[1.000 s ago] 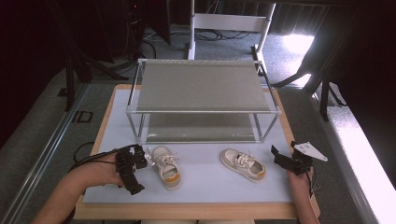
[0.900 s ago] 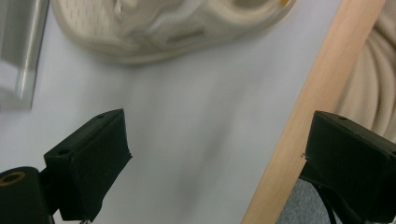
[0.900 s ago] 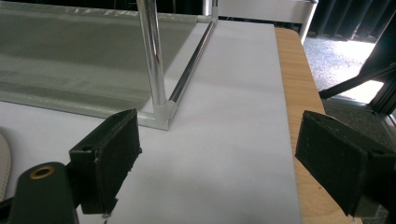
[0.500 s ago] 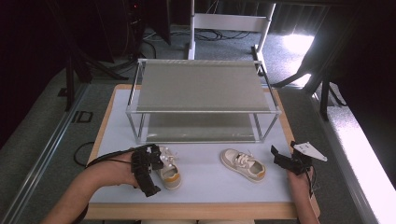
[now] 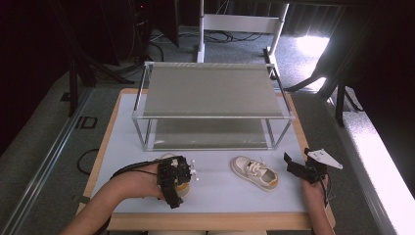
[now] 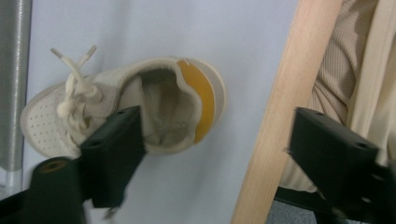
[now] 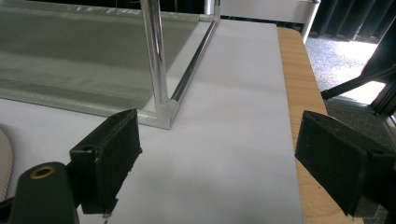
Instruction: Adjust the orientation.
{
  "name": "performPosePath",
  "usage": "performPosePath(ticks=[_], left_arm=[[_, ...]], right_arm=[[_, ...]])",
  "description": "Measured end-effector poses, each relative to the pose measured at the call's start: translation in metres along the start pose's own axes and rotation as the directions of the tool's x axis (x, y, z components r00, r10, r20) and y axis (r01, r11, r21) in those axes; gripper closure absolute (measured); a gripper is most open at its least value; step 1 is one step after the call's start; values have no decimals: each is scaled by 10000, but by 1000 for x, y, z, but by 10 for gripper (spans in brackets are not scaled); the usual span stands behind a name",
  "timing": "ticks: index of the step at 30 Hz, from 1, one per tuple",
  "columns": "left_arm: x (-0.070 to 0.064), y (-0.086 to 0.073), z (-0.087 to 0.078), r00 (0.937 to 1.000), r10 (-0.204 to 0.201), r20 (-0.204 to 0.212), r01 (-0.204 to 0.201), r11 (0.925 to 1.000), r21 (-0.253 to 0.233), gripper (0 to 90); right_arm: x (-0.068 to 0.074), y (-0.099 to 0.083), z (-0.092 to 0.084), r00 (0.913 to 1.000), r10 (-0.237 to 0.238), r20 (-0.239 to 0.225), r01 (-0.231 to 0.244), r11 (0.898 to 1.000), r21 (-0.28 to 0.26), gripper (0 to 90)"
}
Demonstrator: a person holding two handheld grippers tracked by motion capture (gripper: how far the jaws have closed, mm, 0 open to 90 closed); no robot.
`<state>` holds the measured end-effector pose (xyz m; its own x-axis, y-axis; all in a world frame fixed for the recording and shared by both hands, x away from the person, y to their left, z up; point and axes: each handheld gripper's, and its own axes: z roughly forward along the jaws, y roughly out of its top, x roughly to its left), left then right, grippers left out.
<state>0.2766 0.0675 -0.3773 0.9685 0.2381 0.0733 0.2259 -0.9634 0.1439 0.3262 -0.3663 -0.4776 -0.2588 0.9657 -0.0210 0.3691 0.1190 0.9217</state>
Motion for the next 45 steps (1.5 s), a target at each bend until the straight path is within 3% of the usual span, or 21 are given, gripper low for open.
performPosePath(ticks=[2, 4, 9, 10, 16, 21, 25, 28, 32, 37, 38, 41, 45], left_arm=[[2, 3, 4, 9998, -164, 113, 165, 9999, -17, 238], [7, 8, 11, 9985, -550, 53, 550, 9984, 104, 376], [10, 14, 22, 9975, -632, 313, 623, 9977, 279, 494], [11, 15, 24, 9967, -699, 404, 685, 9971, 339, 557], [16, 16, 28, 9956, -752, 568, 722, 9960, 528, 662], [18, 14, 27, 9935, -785, 819, 748, 9960, 480, 684], [17, 13, 27, 9951, -387, 906, 347, 9983, 459, 700], [19, 10, 26, 9902, -200, 1384, 130, 9986, 512, 741], [15, 10, 24, 9922, 358, 1194, -433, 9972, 614, 755], [6, 16, 23, 9886, 1148, 978, -1227, 9892, 799, 760], [5, 18, 23, 9886, 1141, 978, -1219, 9895, 774, 760], [2, 23, 20, 9854, 1469, 866, -1529, 9859, 680, 765], [-4, 28, 14, 9760, 2064, 692, -2098, 9767, 454, 769]], right_arm=[[0, 0, 0, 10000, -10, -8, 10, 10000, -6, 135], [0, 0, 0, 10000, -36, -6, 36, 10000, -8, 135], [0, 0, 0, 10000, -45, -13, 45, 10000, 0, 135], [0, 0, 0, 10000, -54, -20, 54, 10000, 1, 135], [0, 0, 0, 10000, -71, -34, 71, 10000, 8, 135], [1, 0, 0, 9999, -108, -38, 108, 9999, 15, 136], [1, 0, 0, 9999, -121, -47, 121, 9999, 16, 136], [1, 0, 0, 9999, -125, -47, 125, 9999, 14, 136], [1, 0, 0, 9999, -131, -47, 131, 9999, 21, 136], [1, 0, 0, 9999, -145, -47, 145, 9999, 23, 136], [1, 0, 0, 9999, -146, -50, 146, 9999, 26, 136], [1, 0, 0, 9999, -136, -57, 136, 9999, 26, 136], [1, 0, 0, 9999, -127, -60, 127, 9999, 14, 136]])
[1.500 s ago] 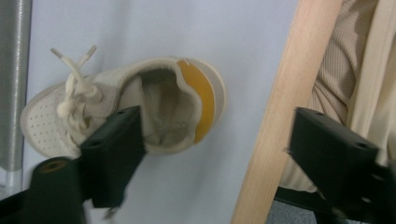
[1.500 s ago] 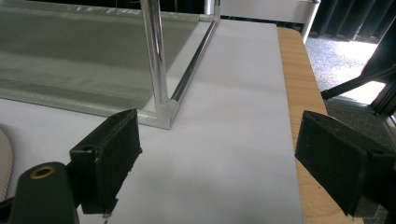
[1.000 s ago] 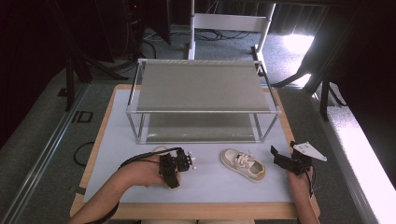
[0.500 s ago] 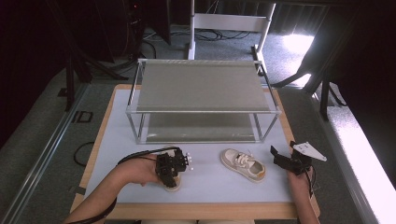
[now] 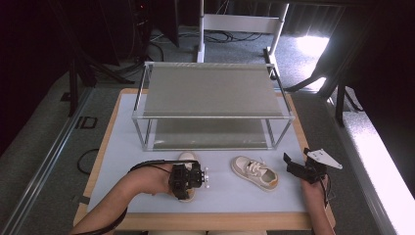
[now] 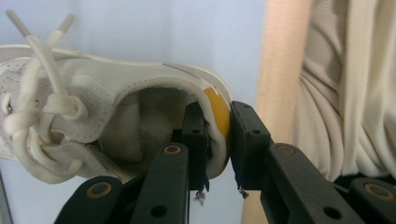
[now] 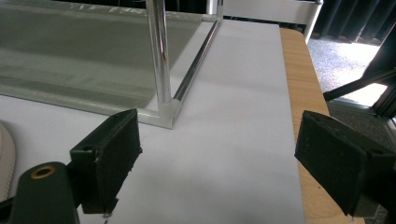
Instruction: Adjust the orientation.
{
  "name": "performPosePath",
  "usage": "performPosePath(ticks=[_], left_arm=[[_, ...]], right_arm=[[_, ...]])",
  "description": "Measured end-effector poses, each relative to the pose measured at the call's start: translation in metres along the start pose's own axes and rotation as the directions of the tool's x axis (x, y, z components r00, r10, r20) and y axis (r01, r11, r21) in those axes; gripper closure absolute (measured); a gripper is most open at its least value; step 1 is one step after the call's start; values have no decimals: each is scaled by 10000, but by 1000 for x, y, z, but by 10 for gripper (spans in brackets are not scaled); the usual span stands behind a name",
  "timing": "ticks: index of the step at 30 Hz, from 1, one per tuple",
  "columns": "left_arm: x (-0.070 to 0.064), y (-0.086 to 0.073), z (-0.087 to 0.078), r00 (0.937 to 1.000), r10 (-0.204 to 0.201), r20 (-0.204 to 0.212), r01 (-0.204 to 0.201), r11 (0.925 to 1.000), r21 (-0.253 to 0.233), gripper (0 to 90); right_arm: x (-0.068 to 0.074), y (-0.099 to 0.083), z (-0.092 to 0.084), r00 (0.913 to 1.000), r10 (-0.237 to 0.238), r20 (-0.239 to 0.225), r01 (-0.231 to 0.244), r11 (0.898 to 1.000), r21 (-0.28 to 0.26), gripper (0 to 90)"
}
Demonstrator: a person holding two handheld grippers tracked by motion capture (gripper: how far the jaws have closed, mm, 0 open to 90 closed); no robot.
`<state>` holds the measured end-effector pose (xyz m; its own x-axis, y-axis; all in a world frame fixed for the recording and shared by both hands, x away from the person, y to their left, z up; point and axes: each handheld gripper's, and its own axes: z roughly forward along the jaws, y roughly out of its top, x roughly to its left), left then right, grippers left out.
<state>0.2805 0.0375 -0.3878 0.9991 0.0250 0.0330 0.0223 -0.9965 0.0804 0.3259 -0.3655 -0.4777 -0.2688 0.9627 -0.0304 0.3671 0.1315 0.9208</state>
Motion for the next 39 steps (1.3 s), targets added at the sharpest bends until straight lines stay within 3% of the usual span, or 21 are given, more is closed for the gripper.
performPosePath(ticks=[6, 8, 10, 11, 12, 15, 20, 22, 23, 24, 27, 31, 34, 36, 37, 39], left_arm=[[-1, 3, -1, 9989, 465, 28, -463, 9976, -511, 770], [-4, 3, 2, 9962, 867, 81, -862, 9949, -516, 771], [-5, 4, 6, 9956, 909, 210, -903, 9955, -295, 769], [-4, 5, 8, 9969, 776, 101, -774, 9968, -204, 766], [-2, 6, 10, 9986, 456, 250, -456, 9990, -36, 762], [1, 8, 11, 9995, 205, 238, -204, 9998, -60, 756], [3, 9, 11, 9993, 255, 266, -248, 9994, -258, 719], [5, 8, 13, 9995, -8, 330, 21, 9993, -383, 711], [6, 8, 12, 9995, -84, 289, 94, 9993, -363, 651], [7, 8, 13, 9987, -214, 466, 231, 9991, -353, 651], [8, 5, 12, 9979, -452, 455, 468, 9983, -342, 593], [7, 3, 10, 9990, -393, 203, 403, 9977, -547, 509], [6, 2, 9, 9982, -497, 323, 522, 9954, -806, 449], [6, 1, 10, 9979, -484, 421, 517, 9955, -797, 408], [7, 1, 10, 9972, -544, 507, 584, 9950, -810, 386], [8, 0, 10, 9967, -615, 523, 654, 9949, -766, 381]], right_arm=[[0, 0, 0, 10000, -5, -6, 5, 10000, -8, 136], [0, 0, 0, 10000, -5, -7, 5, 10000, -8, 136], [0, 0, 0, 10000, -17, -5, 17, 10000, 6, 136], [0, 0, 0, 10000, -18, -5, 18, 10000, 8, 136], [0, 0, 0, 10000, -21, -9, 21, 10000, 6, 136], [0, 0, 0, 10000, -30, -9, 30, 10000, -16, 136], [0, 0, 0, 10000, -43, -21, 43, 10000, 6, 136], [0, 0, 0, 10000, -50, -19, 50, 10000, -3, 136], [0, 0, 0, 10000, -45, -25, 45, 10000, -13, 136], [0, 0, 0, 10000, -45, -25, 45, 10000, -13, 136], [1, 0, 0, 10000, -95, -9, 95, 10000, -11, 136], [3, 0, 0, 9994, -341, -81, 341, 9994, -37, 135], [3, 0, 0, 9992, -345, -224, 344, 9994, -21, 134], [1, 0, -1, 9976, -247, -647, 253, 9997, 76, 124], [2, 1, 0, 9945, -416, -965, 440, 9988, 229, 134], [2, 1, 0, 9936, -466, -1033, 497, 9984, 270, 133]])
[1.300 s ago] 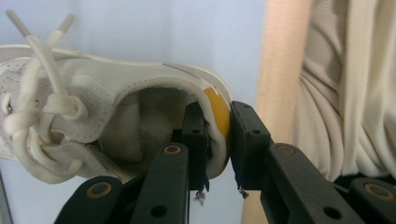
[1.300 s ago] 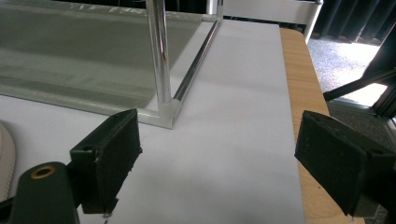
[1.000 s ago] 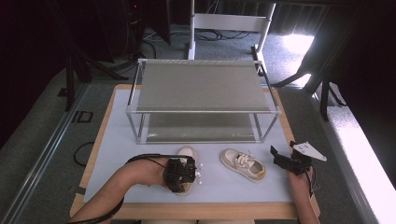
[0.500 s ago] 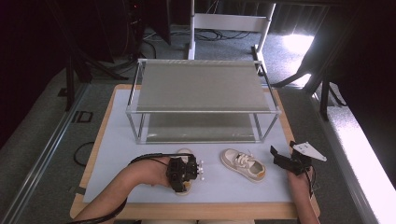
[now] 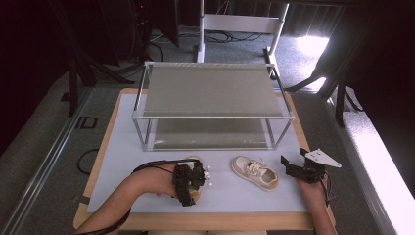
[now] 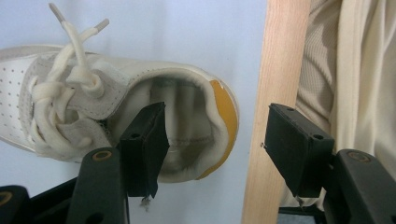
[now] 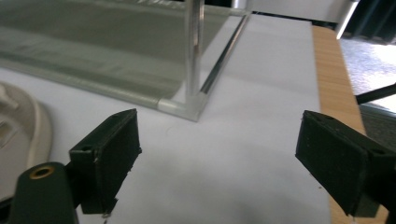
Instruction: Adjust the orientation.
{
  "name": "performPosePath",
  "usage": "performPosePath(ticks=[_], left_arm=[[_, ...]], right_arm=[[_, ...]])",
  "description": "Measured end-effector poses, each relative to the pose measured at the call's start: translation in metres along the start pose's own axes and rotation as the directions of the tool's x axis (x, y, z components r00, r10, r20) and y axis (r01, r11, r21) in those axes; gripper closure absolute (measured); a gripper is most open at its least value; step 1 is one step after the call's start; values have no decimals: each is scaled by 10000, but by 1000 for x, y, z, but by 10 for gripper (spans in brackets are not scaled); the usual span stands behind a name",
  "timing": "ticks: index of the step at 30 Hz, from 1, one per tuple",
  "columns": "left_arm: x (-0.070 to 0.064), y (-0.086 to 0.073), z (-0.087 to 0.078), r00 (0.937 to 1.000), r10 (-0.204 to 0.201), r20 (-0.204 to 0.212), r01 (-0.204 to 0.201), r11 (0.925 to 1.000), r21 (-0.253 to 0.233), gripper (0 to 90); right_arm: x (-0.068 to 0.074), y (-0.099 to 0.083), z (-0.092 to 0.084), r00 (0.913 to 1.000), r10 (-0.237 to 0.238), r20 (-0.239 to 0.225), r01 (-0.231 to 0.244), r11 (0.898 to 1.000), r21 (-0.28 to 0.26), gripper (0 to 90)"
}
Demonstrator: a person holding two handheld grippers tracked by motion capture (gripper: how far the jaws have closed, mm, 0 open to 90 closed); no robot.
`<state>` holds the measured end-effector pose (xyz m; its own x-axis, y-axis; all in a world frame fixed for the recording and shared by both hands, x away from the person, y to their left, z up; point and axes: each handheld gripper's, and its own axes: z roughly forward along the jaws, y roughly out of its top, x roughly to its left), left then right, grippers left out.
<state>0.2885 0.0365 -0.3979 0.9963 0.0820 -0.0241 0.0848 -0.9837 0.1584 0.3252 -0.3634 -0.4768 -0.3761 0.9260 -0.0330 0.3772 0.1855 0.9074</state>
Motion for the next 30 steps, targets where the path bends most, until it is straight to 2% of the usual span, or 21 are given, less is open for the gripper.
performPosePath(ticks=[3, 5, 7, 8, 9, 11, 12, 13, 14, 15, 16, 17, 18, 19, 20, 21, 24, 26, 27, 28, 30], left_arm=[[1, 0, -1, 9999, 23, -111, -22, 10000, 56, 366], [2, -1, -2, 9999, -76, -72, 76, 10000, -14, 366], [1, -1, -3, 9999, -56, -118, 56, 10000, -3, 366], [2, -1, -2, 9999, -57, -96, 57, 10000, 15, 366], [1, -1, -2, 9999, -85, -108, 86, 10000, 39, 366], [2, -1, -2, 9999, -110, -41, 110, 9999, -19, 366], [2, -1, -1, 9999, -83, -63, 83, 10000, -21, 366], [2, -1, 0, 9999, -100, -44, 100, 9999, -16, 366], [2, -1, 0, 10000, -95, -6, 95, 10000, 26, 366], [1, -1, 1, 9999, -88, -68, 88, 10000, 45, 366], [1, -1, 1, 9999, -115, -65, 115, 9999, 43, 366], [2, -1, 1, 9999, -98, -30, 98, 9999, 73, 366], [1, -1, 1, 9999, -96, -31, 96, 9999, 58, 366], [2, -2, 1, 9999, -143, 4, 143, 9999, 26, 366], [2, -2, 1, 9999, -142, 1, 142, 9999, 48, 366], [2, -2, 1, 9999, -156, 3, 156, 9999, 48, 366], [2, -2, 0, 9998, -185, -18, 185, 9998, 11, 366], [1, -2, 0, 9998, -206, 1, 206, 9998, -21, 367], [1, -2, 0, 9998, -178, 1, 178, 9998, 9, 367], [1, -2, 0, 9999, -166, -29, 166, 9999, 48, 366], [1, -3, 0, 9997, -238, 57, 238, 9997, -11, 367]], right_arm=[[3, 1, -2, 9994, -318, -99, 319, 9994, 151, 134], [-2, 2, -4, 9971, -505, -572, 530, 9976, 437, 139], [-2, 2, -4, 9971, -505, -572, 530, 9976, 437, 139], [-4, 3, -5, 9958, -533, -741, 569, 9972, 477, 141], [-11, 10, -12, 9868, -925, -1332, 1003, 9935, 534, 162], [-12, 13, -15, 9839, -1107, -1403, 1190, 9916, 516, 162], [-14, 16, -18, 9774, -1270, -1687, 1379, 9890, 542, 164], [-15, 19, -21, 9692, -1481, -1966, 1630, 9847, 617, 165], [-17, 27, -26, 9462, -1923, -2601, 2203, 9719, 829, 193], [-17, 31, -27, 9323, -2118, -2932, 2486, 9640, 940, 193], [-17, 31, -27, 9323, -2118, -2932, 2486, 9640, 940, 193], [-17, 40, -32, 9095, -2474, -3341, 2978, 9485, 1082, 196], [-17, 40, -32, 9095, -2474, -3341, 2978, 9485, 1082, 196], [-17, 44, -33, 8960, -2588, -3608, 3184, 9409, 1159, 197], [-16, 50, -36, 8774, -2772, -3916, 3522, 9264, 1334, 221], [-16, 53, -37, 8636, -2811, -4186, 3671, 9196, 1399, 222], [-12, 62, -39, 8373, -2913, -4627, 4041, 8997, 1649, 222], [-7, 67, -40, 8215, -3209, -4713, 4426, 8800, 1723, 259], [-6, 68, -41, 8115, -3345, -4791, 4575, 8738, 1649, 275], [-3, 70, -42, 7975, -3485, -4925, 4774, 8636, 1620, 276], [1, 73, -42, 7864, -3560, -5049, 4959, 8511, 1723, 276]])
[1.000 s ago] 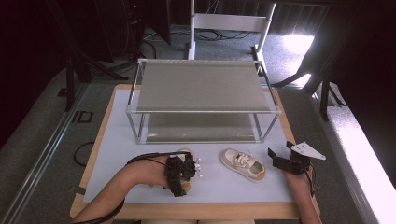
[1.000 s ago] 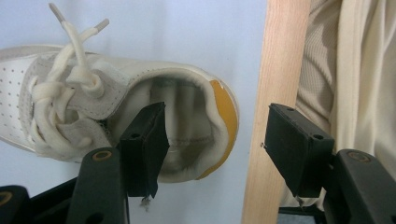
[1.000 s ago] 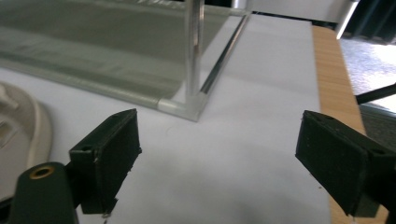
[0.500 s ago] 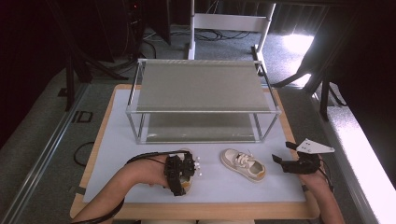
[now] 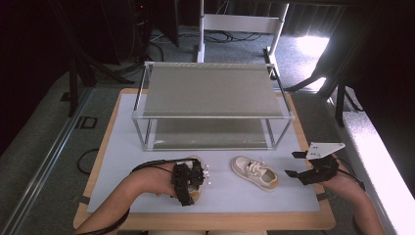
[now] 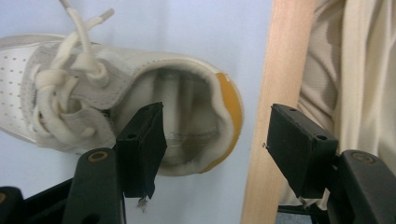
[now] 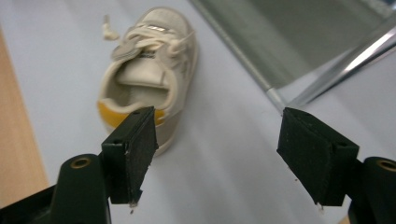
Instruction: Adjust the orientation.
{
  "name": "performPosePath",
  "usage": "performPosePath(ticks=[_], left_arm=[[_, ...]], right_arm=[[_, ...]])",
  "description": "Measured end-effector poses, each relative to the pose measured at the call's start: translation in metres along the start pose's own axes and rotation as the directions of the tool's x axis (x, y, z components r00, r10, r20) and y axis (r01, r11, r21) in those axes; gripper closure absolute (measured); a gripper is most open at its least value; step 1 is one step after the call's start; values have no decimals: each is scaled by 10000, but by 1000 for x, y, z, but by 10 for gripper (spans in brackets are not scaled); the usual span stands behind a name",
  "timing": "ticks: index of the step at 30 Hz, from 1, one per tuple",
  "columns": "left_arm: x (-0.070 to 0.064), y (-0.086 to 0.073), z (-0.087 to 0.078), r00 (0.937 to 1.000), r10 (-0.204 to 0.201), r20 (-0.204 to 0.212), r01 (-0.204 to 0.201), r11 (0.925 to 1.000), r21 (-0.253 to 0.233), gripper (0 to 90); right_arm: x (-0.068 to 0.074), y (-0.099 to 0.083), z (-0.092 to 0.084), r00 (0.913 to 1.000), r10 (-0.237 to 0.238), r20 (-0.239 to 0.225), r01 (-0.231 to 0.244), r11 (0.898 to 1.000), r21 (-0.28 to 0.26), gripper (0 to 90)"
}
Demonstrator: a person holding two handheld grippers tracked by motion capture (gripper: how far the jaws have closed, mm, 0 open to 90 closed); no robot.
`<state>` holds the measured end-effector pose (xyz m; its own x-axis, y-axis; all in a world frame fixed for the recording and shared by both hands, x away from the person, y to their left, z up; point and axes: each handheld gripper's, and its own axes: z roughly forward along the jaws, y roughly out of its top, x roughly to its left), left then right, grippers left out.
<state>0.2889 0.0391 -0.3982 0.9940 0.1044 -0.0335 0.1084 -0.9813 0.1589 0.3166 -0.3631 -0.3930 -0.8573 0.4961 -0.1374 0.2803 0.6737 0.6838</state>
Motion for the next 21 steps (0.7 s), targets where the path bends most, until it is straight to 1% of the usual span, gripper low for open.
performPosePath(ticks=[1, 2, 3, 4, 5, 7, 10, 11, 12, 13, 15, 16, 17, 21], left_arm=[[0, 0, 0, 10000, 0, 0, 0, 10000, 0, 367], [0, 0, 0, 10000, -2, -43, 3, 10000, 56, 367], [0, -1, 0, 10000, 20, -2, -20, 9999, 103, 367], [0, -1, 1, 10000, 25, -20, -25, 9999, 122, 367], [0, -1, 1, 10000, 15, 1, -15, 9999, 119, 367], [0, -1, 1, 10000, 21, 16, -21, 9998, 179, 367], [0, -1, 2, 10000, -32, 55, 31, 9999, 163, 367], [0, -1, 2, 10000, -36, 77, 35, 9998, 170, 367], [0, -1, 2, 10000, -17, 91, 16, 9998, 192, 367], [0, -1, 2, 10000, 0, 92, -3, 9997, 230, 367], [0, 0, 3, 9999, -25, 114, 23, 9997, 238, 367], [0, 0, 3, 9999, -12, 111, 10, 9997, 256, 367], [1, 0, 3, 9999, 16, 104, -19, 9997, 263, 367], [1, 0, 4, 9999, -8, 170, 3, 9996, 275, 367]], right_arm=[[0, 0, 0, 10000, 0, 0, 0, 10000, 0, 276], [1, 2, 1, 9999, -134, -99, 136, 9998, 174, 276], [5, 7, 2, 9980, -555, -291, 569, 9971, 502, 317], [5, 7, 2, 9980, -555, -291, 569, 9971, 502, 317], [6, 9, 3, 9968, -716, -358, 737, 9953, 620, 319], [9, 13, 4, 9931, -1031, -560, 1075, 9908, 820, 342], [14, 19, 6, 9866, -1508, -617, 1566, 9822, 1034, 349], [17, 23, 9, 9800, -1888, -637, 1954, 9730, 1230, 354], [17, 23, 9, 9800, -1888, -637, 1954, 9730, 1230, 354], [20, 26, 10, 9752, -2109, -664, 2182, 9665, 1349, 364], [24, 30, 14, 9648, -2546, -664, 2623, 9509, 1641, 383], [25, 34, 17, 9558, -2808, -870, 2924, 9386, 1829, 407], [25, 34, 17, 9558, -2808, -870, 2924, 9386, 1829, 407], [28, 42, 22, 9458, -3044, -1130, 3221, 9236, 2078, 426]])
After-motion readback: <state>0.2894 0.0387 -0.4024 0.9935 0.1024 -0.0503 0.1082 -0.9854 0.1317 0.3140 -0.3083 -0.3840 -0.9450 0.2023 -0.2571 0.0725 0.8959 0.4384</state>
